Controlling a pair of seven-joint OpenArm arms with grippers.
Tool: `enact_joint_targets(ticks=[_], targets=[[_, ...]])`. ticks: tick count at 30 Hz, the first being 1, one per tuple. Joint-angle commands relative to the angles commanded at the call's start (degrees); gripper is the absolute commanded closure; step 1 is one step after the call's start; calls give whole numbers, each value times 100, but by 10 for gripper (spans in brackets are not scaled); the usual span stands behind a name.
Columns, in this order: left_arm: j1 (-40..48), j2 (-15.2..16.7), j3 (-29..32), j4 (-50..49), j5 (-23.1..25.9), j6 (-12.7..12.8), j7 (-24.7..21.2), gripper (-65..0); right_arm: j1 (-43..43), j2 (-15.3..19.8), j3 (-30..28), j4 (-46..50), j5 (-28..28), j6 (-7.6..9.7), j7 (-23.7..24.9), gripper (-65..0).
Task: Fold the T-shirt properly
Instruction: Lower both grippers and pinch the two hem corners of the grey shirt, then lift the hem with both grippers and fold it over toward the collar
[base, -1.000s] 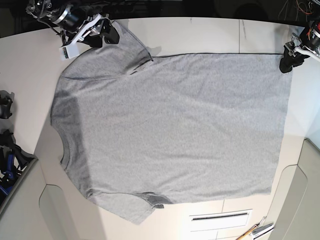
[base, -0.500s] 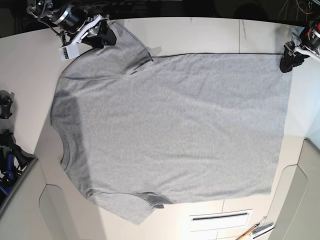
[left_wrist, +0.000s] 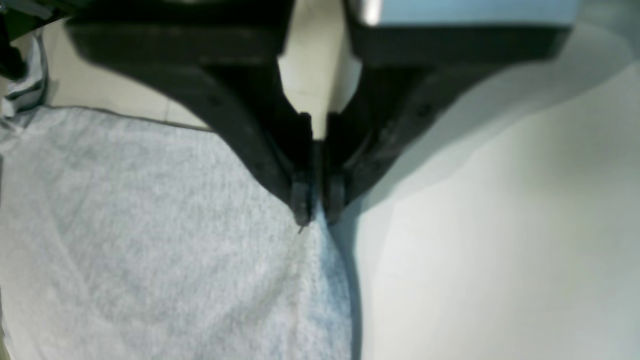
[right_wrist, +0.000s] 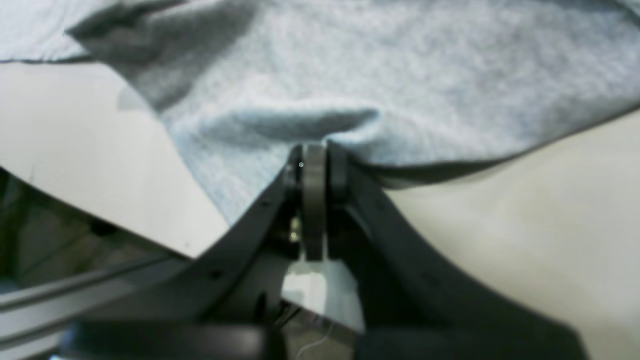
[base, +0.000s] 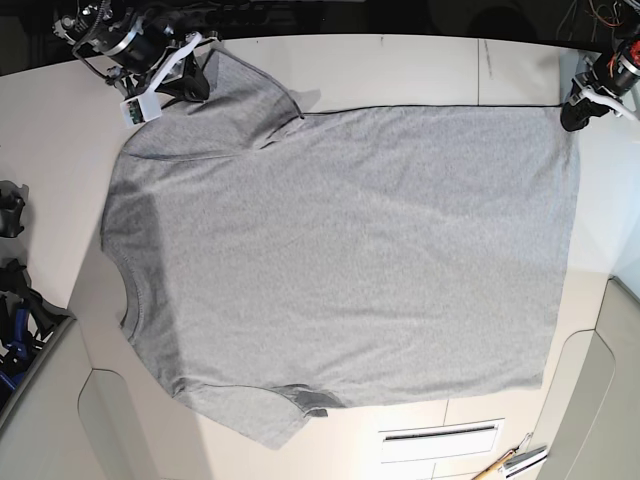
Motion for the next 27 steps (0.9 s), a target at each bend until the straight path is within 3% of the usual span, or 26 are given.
enact_joint_targets(ticks=[5,8,10,14,17,22,25,27], targets=[[0,-13,-31,503,9,0,72,0,0,0,175,452,131,2,-55,0],[-61,-116,-31,647,61,0,-13,0,72,0,446,892,337,151,-55,0],[-188,-210,-31,647,299,0,-122,0,262,2,638,1012,409,149,-55,0],[-503,-365,-31,647,442,0,-162,0,745,4,846,988,404,149,-81,0],[-813,-378,-31,645,577,0,-164,0,1169,2,846,929,407,240,-74,0],[-1416,-376,-28,640,1145,0,-612,0,2181,2,846,402,404,282,-74,0],[-1770,-358,24,544,1392,0,-894,0,2811,2,804,-337,411,730,-74,0],[-2100,-334,153,319,1582,0,-964,0,3292,0,697,-918,455,850,-79,0]])
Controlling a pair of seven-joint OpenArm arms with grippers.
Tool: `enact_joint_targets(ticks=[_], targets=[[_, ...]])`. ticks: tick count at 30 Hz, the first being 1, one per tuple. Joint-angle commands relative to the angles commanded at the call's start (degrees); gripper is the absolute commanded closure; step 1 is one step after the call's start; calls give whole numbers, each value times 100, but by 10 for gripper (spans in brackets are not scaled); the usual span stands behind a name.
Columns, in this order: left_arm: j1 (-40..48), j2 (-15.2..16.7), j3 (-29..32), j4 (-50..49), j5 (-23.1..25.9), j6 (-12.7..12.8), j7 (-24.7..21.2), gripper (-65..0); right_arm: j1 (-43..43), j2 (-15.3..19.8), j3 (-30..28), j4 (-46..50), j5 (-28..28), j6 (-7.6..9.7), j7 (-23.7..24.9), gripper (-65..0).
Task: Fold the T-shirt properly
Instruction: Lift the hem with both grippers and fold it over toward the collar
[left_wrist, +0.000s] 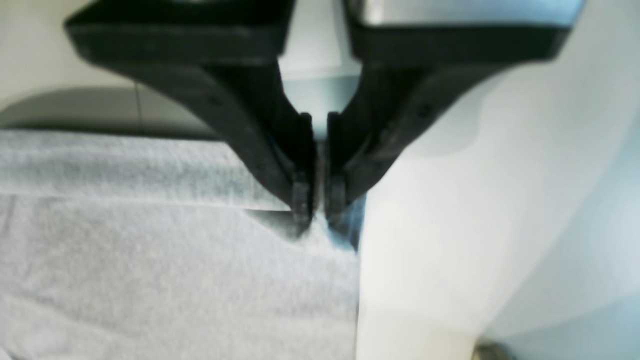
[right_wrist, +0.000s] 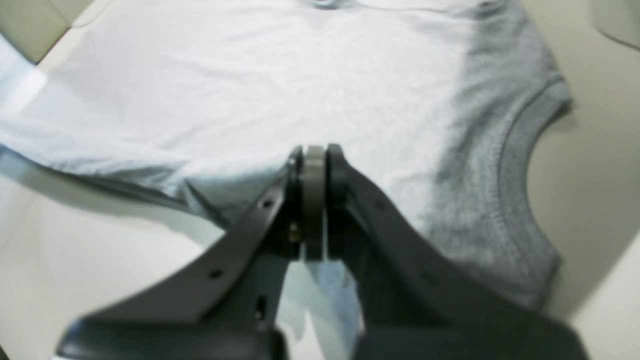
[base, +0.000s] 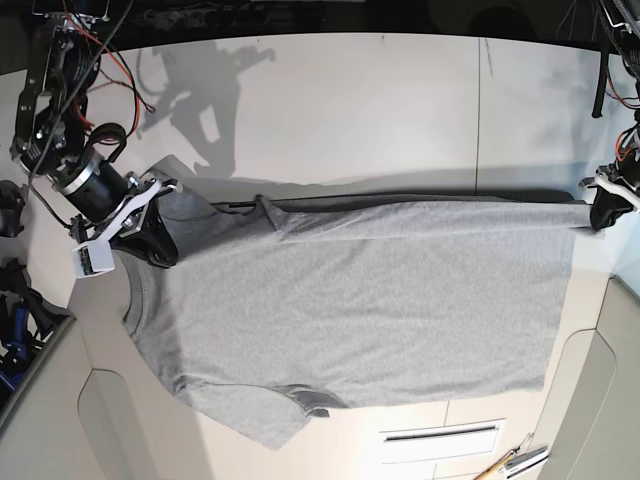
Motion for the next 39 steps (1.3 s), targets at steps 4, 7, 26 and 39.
enact_joint_targets(ticks=[4,7,26,39], targets=[[-702,2,372,-752,289,0,-227,0,850,0,-275,-957,9,55,2,0],[-1250,2,734,-1255,496,0,-297,0,1292,-2,-398,-1421,2,87,7,0],[-2179,267,844,-2581,863,0,-396,0,1956,0,-442,-3012,-498,87,293,0],[-2184,243,815,-2640,839,0,-485,-353,1532,0,15,-3128,44,70,33,-236]])
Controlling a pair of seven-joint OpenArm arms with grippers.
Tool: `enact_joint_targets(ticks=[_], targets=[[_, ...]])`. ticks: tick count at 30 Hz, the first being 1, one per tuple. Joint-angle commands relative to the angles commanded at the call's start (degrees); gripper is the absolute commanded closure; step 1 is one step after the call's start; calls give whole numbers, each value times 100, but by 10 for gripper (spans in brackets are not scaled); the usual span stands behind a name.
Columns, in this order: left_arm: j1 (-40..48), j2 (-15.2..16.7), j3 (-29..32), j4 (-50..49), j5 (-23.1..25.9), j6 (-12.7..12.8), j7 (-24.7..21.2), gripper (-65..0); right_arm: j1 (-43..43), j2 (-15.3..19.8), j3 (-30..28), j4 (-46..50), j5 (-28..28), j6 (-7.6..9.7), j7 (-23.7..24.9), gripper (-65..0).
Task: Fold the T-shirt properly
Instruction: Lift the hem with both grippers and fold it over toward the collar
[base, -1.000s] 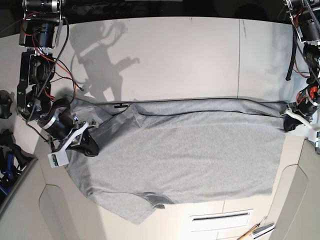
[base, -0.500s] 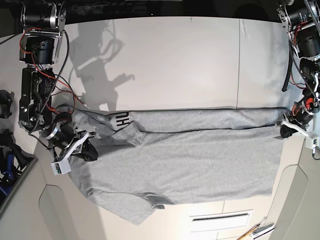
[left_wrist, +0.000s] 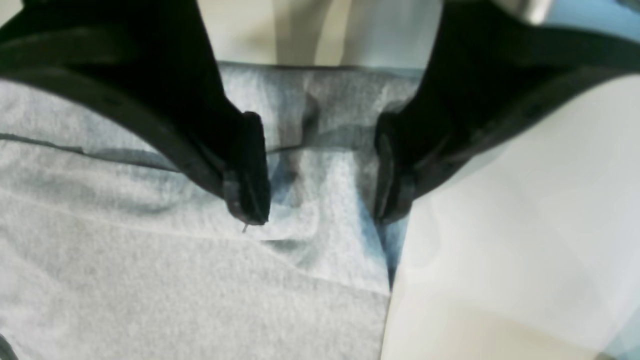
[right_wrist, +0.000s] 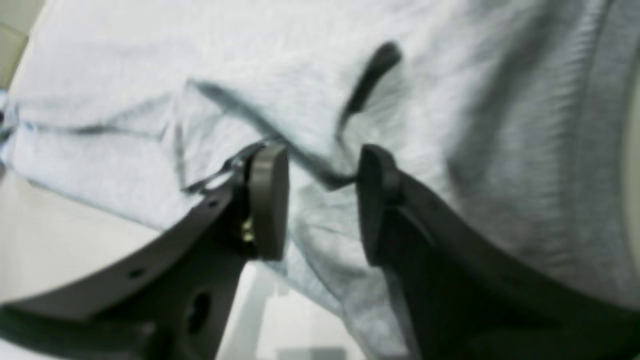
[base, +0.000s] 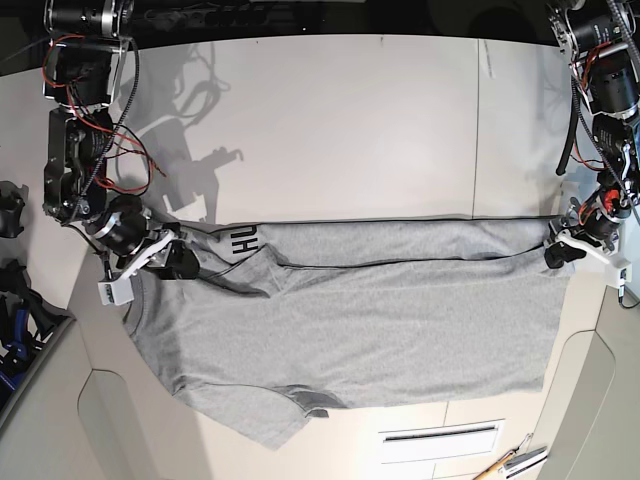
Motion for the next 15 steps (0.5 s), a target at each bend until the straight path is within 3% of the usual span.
enact_joint_targets(ticks=[3,6,9,11,15], targets=[[2,-103,-138,0,-190,0,68,-353,-2,2,564,72,330,26,-435,-236],[0,-203,-448,0,-662,0,444,-356,-70,7,1222,142,487,81,-586,-236],[9,-210,-726,0,-1084,0,1036,-422,-225,72,1650,142,608,79,-612,-236],[59,-210,-730,0,-1174,0,1189,-456,-358,120,1810,142,614,55,-610,-237],[227,-205,-732,0,-1172,0,1163,-456,-699,127,2022,142,623,35,-584,-353]])
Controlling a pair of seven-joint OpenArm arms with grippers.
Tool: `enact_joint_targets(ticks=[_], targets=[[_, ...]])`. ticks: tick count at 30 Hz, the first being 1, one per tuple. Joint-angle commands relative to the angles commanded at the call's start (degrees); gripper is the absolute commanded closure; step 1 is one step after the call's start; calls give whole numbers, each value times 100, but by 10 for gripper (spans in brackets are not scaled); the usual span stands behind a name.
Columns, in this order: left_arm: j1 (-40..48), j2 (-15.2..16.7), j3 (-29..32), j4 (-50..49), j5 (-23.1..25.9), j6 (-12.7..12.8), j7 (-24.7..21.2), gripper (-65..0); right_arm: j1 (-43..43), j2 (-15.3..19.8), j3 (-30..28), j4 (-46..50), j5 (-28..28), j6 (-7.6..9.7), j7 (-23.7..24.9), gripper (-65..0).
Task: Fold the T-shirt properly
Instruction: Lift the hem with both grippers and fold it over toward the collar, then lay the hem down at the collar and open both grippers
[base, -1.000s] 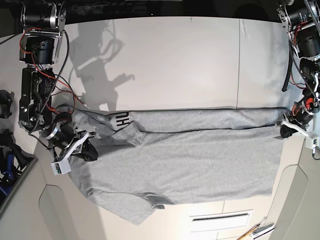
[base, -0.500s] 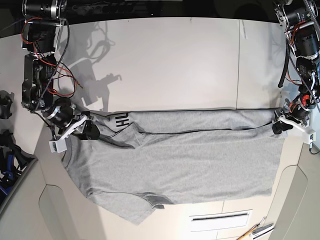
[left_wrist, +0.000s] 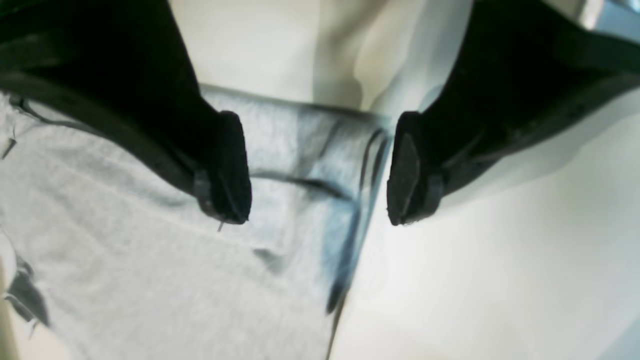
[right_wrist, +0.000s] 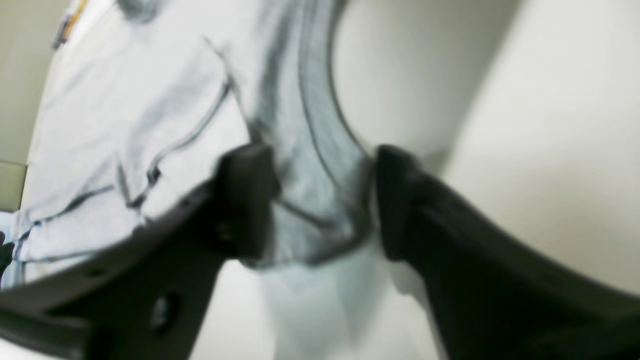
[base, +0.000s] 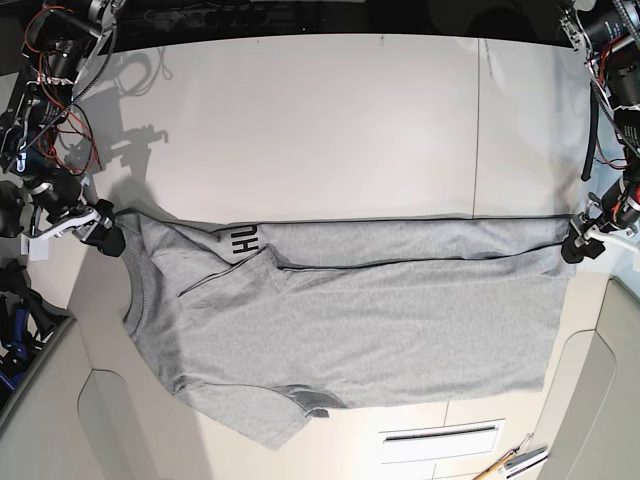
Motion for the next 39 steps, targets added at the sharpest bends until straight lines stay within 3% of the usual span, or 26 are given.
enact_joint_targets(ticks=[10,18,20,22,23,25,26,30,35,39], targets=[[254,184,2,0,439,0,-133,-455,-254,-61,-197,-2,247,-20,118,-367],[280,728,2,0,448,0,-190,-447,-197,-476,-492,-4,223,-20,363,-367],[282,761,2,0,450,0,-216,-371,-144,-560,-501,-4,216,-24,391,-366],[280,758,2,0,455,0,-216,-178,-107,-590,-520,-4,87,-24,479,-318],[280,758,2,0,455,0,-216,-97,-92,-588,-533,-4,24,-33,514,-254],[280,758,2,0,444,0,-214,0,-79,-586,-533,-4,-146,-35,651,-79],[278,758,2,0,422,0,-208,0,-79,-586,-533,-4,-195,-33,702,0],[262,702,2,118,-22,0,232,0,-79,-560,-520,11,-199,28,669,0],[350,682,0,863,-138,0,920,0,-304,-321,-511,358,203,33,85,0],[831,514,2,1388,-170,0,999,0,-890,-188,-511,1093,363,72,-181,0]])
